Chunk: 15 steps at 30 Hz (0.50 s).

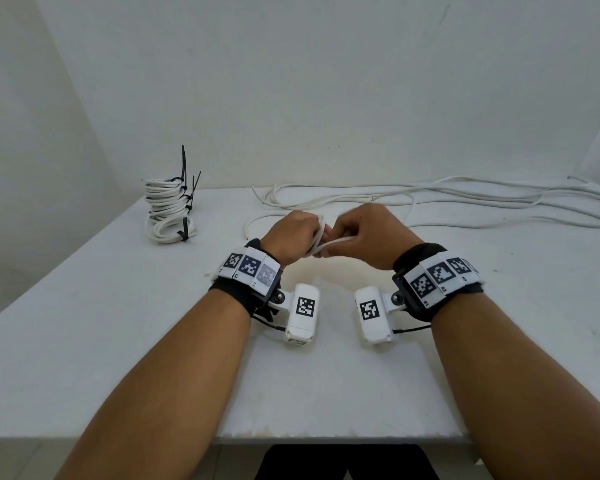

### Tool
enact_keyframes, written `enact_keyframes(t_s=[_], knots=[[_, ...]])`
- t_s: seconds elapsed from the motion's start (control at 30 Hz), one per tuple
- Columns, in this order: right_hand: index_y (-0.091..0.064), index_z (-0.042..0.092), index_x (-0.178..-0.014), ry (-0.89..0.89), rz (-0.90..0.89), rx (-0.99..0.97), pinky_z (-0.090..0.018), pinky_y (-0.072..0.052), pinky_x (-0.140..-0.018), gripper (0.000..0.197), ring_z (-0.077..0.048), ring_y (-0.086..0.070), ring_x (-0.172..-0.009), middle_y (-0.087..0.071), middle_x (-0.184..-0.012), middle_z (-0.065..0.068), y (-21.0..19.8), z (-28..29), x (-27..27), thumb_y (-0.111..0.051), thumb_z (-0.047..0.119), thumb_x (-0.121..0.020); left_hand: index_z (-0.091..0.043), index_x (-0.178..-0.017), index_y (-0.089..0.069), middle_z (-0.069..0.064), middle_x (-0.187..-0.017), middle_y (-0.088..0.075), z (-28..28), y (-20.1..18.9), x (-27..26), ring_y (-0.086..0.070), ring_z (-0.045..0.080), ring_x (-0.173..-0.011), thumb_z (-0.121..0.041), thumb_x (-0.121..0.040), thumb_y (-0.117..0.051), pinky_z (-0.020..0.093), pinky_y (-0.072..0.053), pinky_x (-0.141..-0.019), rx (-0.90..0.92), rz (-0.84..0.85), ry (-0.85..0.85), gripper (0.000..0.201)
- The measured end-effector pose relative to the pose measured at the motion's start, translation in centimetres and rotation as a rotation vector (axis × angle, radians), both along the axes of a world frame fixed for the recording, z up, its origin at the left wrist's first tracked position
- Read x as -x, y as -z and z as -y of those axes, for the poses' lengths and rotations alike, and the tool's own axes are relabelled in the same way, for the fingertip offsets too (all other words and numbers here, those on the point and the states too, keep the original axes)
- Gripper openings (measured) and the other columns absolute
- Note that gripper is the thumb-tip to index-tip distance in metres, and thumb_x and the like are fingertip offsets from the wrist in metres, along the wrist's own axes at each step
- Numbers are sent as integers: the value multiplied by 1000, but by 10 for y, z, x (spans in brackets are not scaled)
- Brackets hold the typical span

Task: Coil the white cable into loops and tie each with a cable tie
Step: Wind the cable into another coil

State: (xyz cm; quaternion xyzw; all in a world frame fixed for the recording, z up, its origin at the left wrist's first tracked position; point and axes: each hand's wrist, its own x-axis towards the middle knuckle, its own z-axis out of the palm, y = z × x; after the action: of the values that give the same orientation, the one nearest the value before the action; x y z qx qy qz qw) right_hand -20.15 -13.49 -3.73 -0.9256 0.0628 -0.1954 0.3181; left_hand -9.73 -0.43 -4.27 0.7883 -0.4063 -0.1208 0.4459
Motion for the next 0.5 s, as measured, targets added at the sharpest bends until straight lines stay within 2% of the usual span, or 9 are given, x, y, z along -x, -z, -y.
enact_keyframes(t_s=[0.07,0.13,0.23,0.27,0.3,0.37,0.43,0.5], knots=[[-65,17,-65,20,72,-37,-20,-39,-50,26,-4,-45,-49,-59,-55,8,-1,3,0,-89,27,-63,-5,-70,-67,16,-73,-71,-2,-2,3,-58,20,-60,-4,-89,-38,28,-45,-61,-58,-9,79,35],[-65,16,-67,-10,125,-69,-26,-42,-53,26,-8,-51,-53,-66,-60,2,-2,6,2,-89,28,-65,0,-74,-69,13,-61,-65,-4,-1,6,-51,20,-54,-6,-88,-36,28,-42,-59,-13,-211,122,36],[-73,17,-72,3,264,-118,-24,-46,-56,18,-11,-57,-59,-69,-66,0,-4,13,5,-84,30,-74,4,-76,-66,5,-45,-48,-7,0,4,-40,18,-47,-8,-87,-38,31,-37,-64,211,-541,177,33],[-74,20,-73,10,305,-136,-22,-45,-56,14,-11,-57,-59,-68,-65,3,-5,15,5,-80,31,-79,4,-76,-64,3,-43,-43,-10,-2,5,-38,16,-44,-9,-86,-37,28,-37,-60,280,-621,215,32],[-74,26,-71,16,329,-144,-20,-43,-56,15,-9,-54,-58,-66,-62,7,-6,16,5,-76,33,-84,4,-76,-63,2,-43,-40,-12,-5,5,-35,14,-42,-9,-85,-36,23,-35,-53,336,-692,265,32],[-68,33,-64,33,338,-127,-16,-40,-55,29,-7,-50,-55,-60,-55,12,-4,17,2,-64,38,-93,3,-78,-62,0,-44,-40,-14,-11,8,-35,11,-40,-12,-81,-37,20,-32,-44,434,-833,362,30],[-68,23,-66,60,310,-99,-16,-39,-56,40,-6,-50,-54,-59,-57,9,-1,18,0,-53,40,-99,5,-86,-60,-1,-49,-46,-13,-14,11,-42,9,-42,-13,-80,-41,18,-35,-44,558,-960,399,27],[-73,23,-79,65,255,-91,-15,-40,-55,39,-5,-51,-52,-61,-61,6,2,17,-2,-46,42,-101,8,-96,-58,0,-57,-51,-11,-15,10,-49,10,-48,-11,-83,-42,18,-39,-48,728,-1046,434,27]])
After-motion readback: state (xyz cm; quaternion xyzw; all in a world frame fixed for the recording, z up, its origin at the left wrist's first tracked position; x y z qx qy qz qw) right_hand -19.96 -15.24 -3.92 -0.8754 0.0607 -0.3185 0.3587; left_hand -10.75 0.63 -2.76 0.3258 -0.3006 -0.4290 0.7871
